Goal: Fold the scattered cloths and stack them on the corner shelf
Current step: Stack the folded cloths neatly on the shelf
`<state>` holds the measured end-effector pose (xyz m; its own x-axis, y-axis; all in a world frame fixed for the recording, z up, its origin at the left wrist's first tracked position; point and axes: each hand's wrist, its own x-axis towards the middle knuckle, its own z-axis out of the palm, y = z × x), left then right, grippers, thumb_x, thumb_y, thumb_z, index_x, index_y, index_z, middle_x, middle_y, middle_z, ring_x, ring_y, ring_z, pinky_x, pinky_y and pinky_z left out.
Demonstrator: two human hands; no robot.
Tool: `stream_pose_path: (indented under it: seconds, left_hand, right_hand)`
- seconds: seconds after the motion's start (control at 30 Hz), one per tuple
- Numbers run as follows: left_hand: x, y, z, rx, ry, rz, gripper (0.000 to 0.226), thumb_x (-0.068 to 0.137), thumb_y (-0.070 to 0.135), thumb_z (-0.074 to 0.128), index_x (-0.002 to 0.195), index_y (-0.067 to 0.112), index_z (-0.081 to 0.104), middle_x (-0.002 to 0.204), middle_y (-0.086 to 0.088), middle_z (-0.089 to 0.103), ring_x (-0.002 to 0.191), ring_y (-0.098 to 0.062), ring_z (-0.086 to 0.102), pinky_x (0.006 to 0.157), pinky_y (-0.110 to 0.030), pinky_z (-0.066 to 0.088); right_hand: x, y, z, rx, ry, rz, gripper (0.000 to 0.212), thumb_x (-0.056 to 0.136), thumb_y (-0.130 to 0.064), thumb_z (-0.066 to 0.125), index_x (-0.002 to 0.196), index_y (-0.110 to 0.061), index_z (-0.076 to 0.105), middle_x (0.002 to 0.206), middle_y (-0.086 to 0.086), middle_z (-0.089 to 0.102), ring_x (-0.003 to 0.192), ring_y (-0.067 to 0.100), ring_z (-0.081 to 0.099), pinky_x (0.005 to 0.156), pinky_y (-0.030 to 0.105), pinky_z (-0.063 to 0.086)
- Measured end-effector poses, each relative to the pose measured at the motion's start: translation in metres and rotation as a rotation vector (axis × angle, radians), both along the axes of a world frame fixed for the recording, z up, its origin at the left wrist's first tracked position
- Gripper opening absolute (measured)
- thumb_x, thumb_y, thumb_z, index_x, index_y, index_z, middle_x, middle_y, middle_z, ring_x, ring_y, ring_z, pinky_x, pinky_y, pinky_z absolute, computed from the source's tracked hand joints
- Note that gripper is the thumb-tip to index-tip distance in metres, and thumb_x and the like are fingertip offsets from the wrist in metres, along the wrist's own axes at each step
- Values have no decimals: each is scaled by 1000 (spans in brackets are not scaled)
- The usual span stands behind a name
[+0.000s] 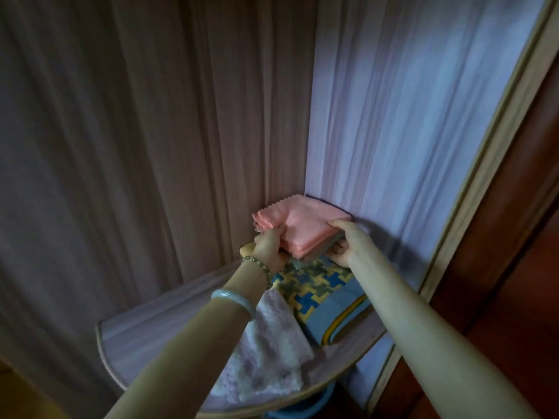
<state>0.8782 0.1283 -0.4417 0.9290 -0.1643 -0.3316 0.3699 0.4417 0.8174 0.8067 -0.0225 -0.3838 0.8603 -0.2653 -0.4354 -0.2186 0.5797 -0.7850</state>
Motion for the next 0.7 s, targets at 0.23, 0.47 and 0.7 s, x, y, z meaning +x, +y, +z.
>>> stream_pose_path:
  seconds: [0.23,0.47,0.7]
  left_hand:
    - [24,-4,-34,172,21,-1,97,40,46,84,125,11,55,112,-13,68,97,-29,68,82,-50,57]
    - [1,3,4,401,2,73,93,52,58,75,125,7,53,113,-11,64,100,-34,64,88,-50,54]
    - [-43,-3,33,1135,-375,324,63,88,25,52,141,2,27,149,-17,28,137,-35,26,110,-45,22]
  right_hand:
    - [15,0,-32,-45,78,-91,52,79,-9,72,127,-8,53,122,19,61,109,36,59,72,44,53]
    - [8,2,-26,-370,55,-237,36,81,-23,64,112,-7,56,116,16,61,106,35,59,84,43,53]
    - [10,17,0,-1609,-424,-25,34,87,-8,52,120,-3,60,128,18,54,123,34,46,104,38,32]
